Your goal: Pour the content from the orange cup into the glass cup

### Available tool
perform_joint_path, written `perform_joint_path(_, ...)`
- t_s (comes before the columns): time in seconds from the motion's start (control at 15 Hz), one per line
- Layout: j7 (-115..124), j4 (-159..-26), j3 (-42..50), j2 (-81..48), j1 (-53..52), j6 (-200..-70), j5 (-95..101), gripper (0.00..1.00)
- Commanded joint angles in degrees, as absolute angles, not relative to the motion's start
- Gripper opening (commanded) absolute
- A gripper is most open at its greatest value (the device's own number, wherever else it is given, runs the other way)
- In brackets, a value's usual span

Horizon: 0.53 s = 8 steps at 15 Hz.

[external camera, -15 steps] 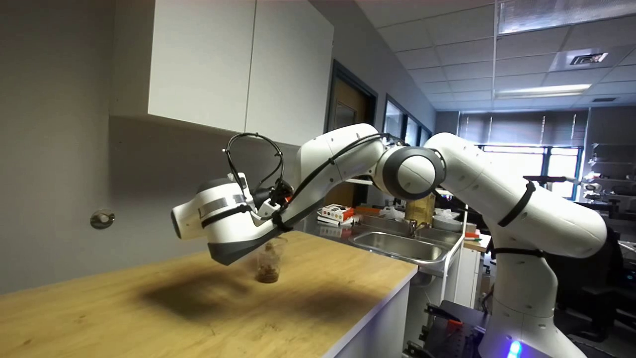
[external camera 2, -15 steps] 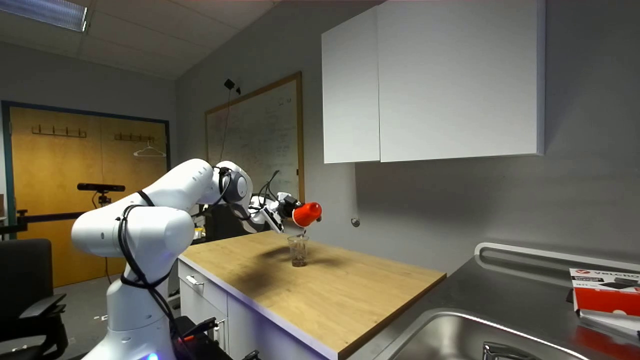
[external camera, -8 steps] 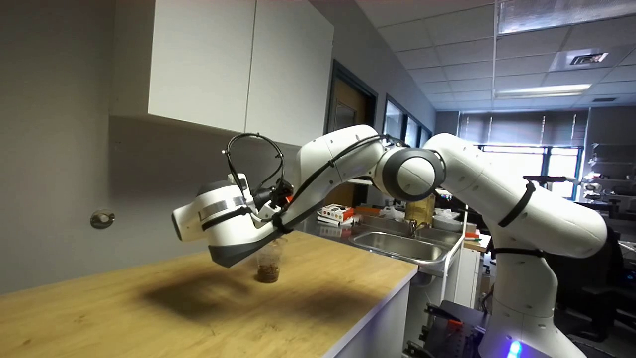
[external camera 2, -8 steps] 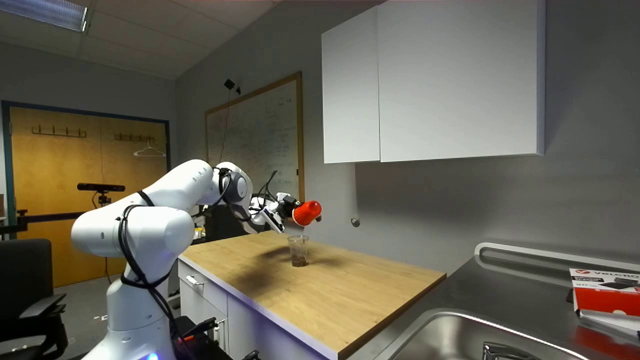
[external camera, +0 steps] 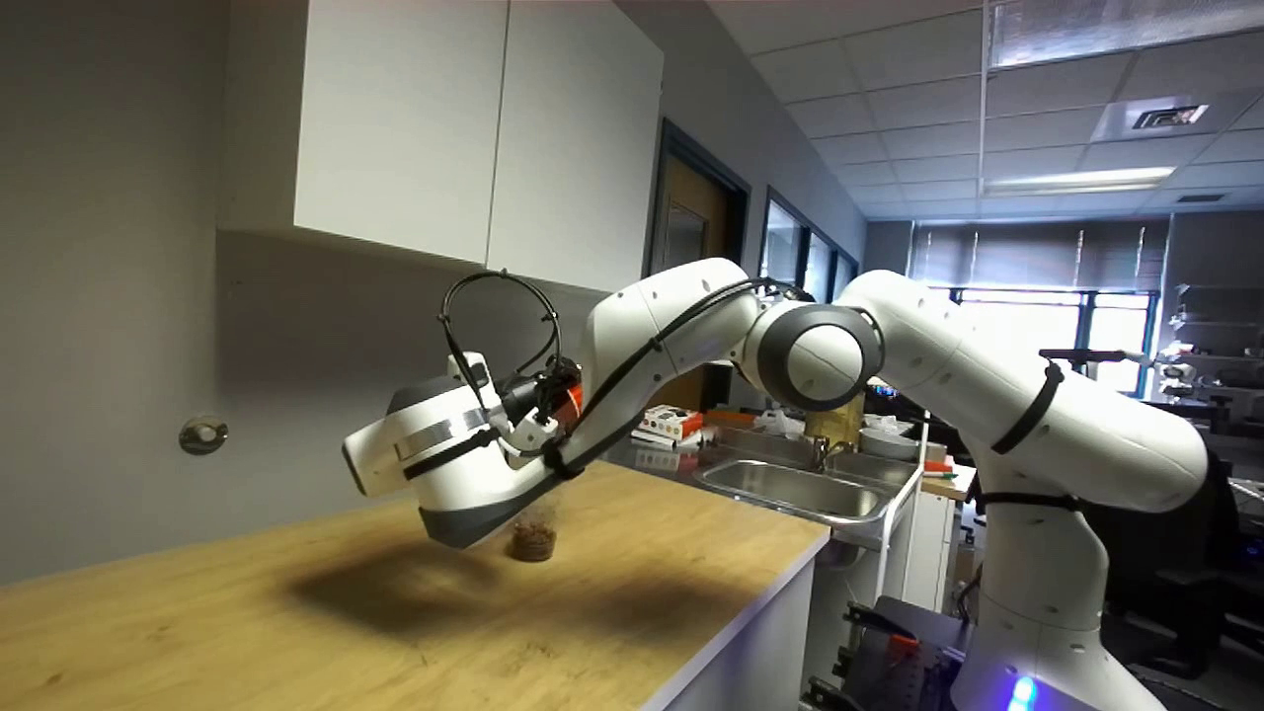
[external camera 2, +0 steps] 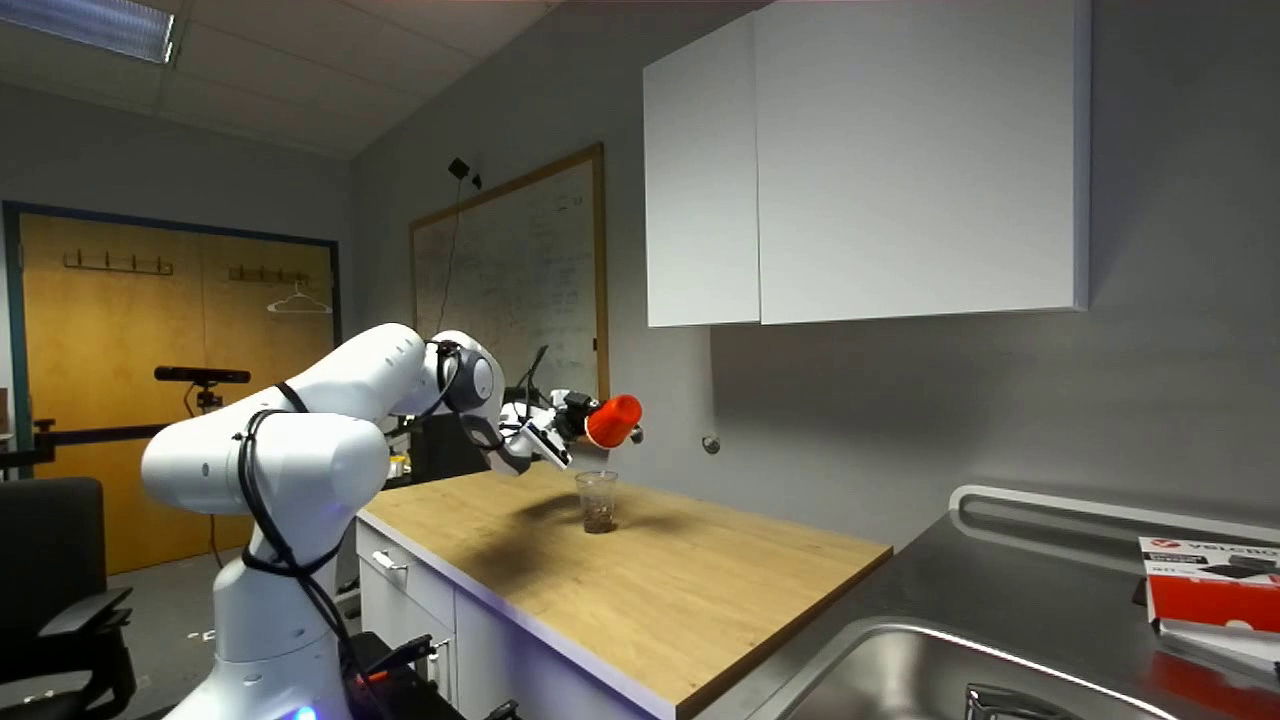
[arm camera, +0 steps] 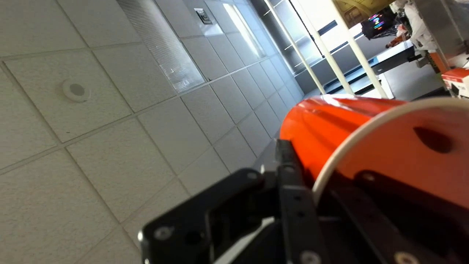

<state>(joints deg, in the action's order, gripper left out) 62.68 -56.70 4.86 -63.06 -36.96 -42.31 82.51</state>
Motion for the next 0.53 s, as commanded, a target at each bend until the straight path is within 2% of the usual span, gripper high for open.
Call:
perform_joint_path(0.0,62.9,-56.2,6.2,-64.3,-37.7,-41.1,84.3,0.03)
perform_joint_path(0.13,62.8,-56.0,6.5,-64.8,-37.9,-40.8,85.0,0.03)
perform_joint_path(0.2,70.1,-68.2,3.3,-52.7,-34.4,-49.8,82.5,0.03)
perform_joint_path(0.27,71.2,-68.8,3.4,-52.2,-34.0,-51.7,82.8,0.03)
perform_joint_path(0.33,69.4,-65.1,4.3,-53.5,-33.0,-44.9,78.6,0.03)
perform_joint_path(0.47,70.4,-66.8,4.7,-49.7,-30.8,-44.1,75.2,0.02)
